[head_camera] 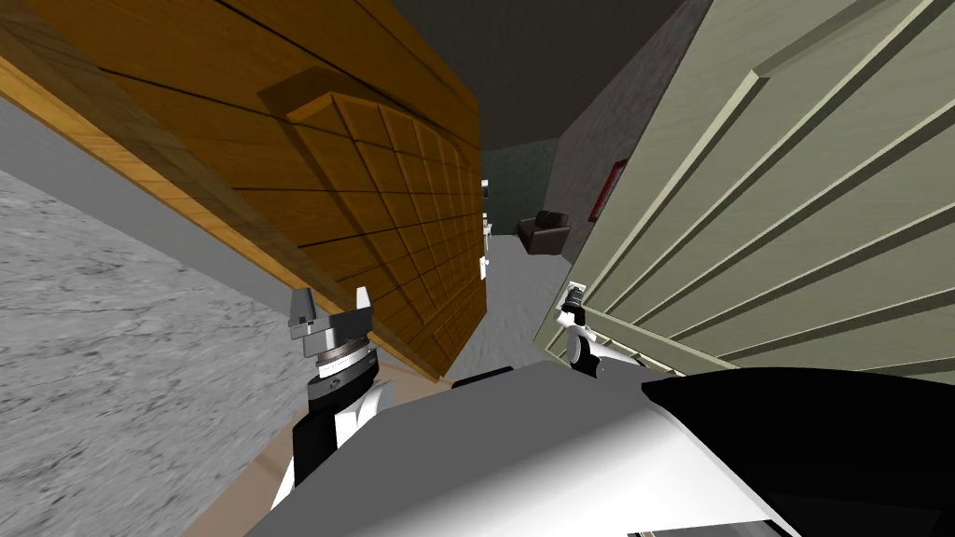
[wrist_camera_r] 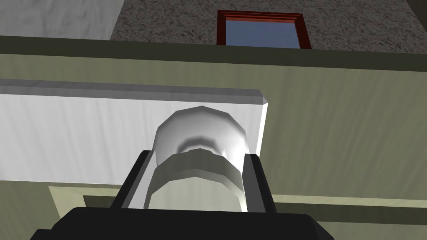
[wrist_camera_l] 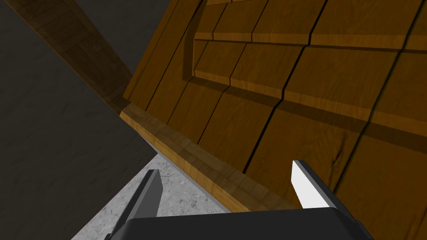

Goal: Push the door open

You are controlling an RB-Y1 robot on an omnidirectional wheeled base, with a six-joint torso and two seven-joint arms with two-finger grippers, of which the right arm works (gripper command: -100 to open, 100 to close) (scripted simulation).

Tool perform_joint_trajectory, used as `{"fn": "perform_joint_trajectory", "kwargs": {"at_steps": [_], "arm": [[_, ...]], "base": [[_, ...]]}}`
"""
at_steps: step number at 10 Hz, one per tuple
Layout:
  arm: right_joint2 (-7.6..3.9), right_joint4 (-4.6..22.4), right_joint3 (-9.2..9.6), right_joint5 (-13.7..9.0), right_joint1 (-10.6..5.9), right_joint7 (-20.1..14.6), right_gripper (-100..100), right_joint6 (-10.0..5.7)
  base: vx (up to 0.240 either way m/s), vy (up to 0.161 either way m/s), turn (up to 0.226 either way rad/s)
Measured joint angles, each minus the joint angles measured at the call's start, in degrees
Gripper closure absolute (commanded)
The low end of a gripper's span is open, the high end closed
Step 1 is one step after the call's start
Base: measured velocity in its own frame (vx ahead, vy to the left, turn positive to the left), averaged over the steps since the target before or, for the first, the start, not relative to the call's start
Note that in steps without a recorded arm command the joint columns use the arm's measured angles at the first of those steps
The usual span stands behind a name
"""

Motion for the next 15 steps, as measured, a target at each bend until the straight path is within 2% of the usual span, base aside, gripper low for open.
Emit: {"fn": "perform_joint_trajectory", "kwargs": {"at_steps": [1, 2, 4, 6, 7, 8, 9, 10, 11, 12, 13, 14, 15], "arm": [[0.09, 0.4, -0.69, -0.2, -0.45, 0.7, 100, -0.78], [0.34, -0.4, -1.59, -0.4, -0.77, 1.6, 100, -0.67], [2.04, -3.7, -3.76, -1.0, -0.57, 4.0, 100, 0.31], [1.1, -1.5, -3.81, -1.0, -1.19, 3.9, 100, -1.23], [0.64, 0.4, -4.55, -1.2, -1.85, 4.2, 100, -2.37], [1.17, -0.2, -5.27, -1.4, -1.85, 4.9, 100, -2.48], [0.98, 0.6, -5.98, -1.5, -2.51, 5.6, 100, -2.85], [1.96, -1.0, -7.04, -1.8, -2.24, 6.6, 100, -2.68], [2.28, -1.3, -8.07, -2.1, -2.53, 7.7, 100, -2.86], [1.45, 0.7, -8.99, -2.3, -3.56, 8.5, 100, -3.92], [1.22, 2.0, -9.83, -2.5, -4.17, 9.1, 100, -5.28], [0.11, 4.7, -9.93, -2.4, -4.97, 9.0, 100, -7.05], [0.35, 4.4, -10.32, -2.5, -4.96, 9.4, 100, -6.94]], "base": [[0.032, -0.115, 0.055], [0.041, -0.09, 0.043], [0.048, -0.079, 0.022], [0.014, -0.037, 0.025], [0.013, -0.073, 0.046], [0.022, -0.06, 0.022], [0.033, -0.084, 0.053], [0.035, -0.094, 0.055], [0.041, -0.091, 0.047], [0.051, -0.119, 0.047], [0.043, -0.094, 0.014], [0.029, -0.047, 0.006], [0.014, -0.002, 0.0]]}}
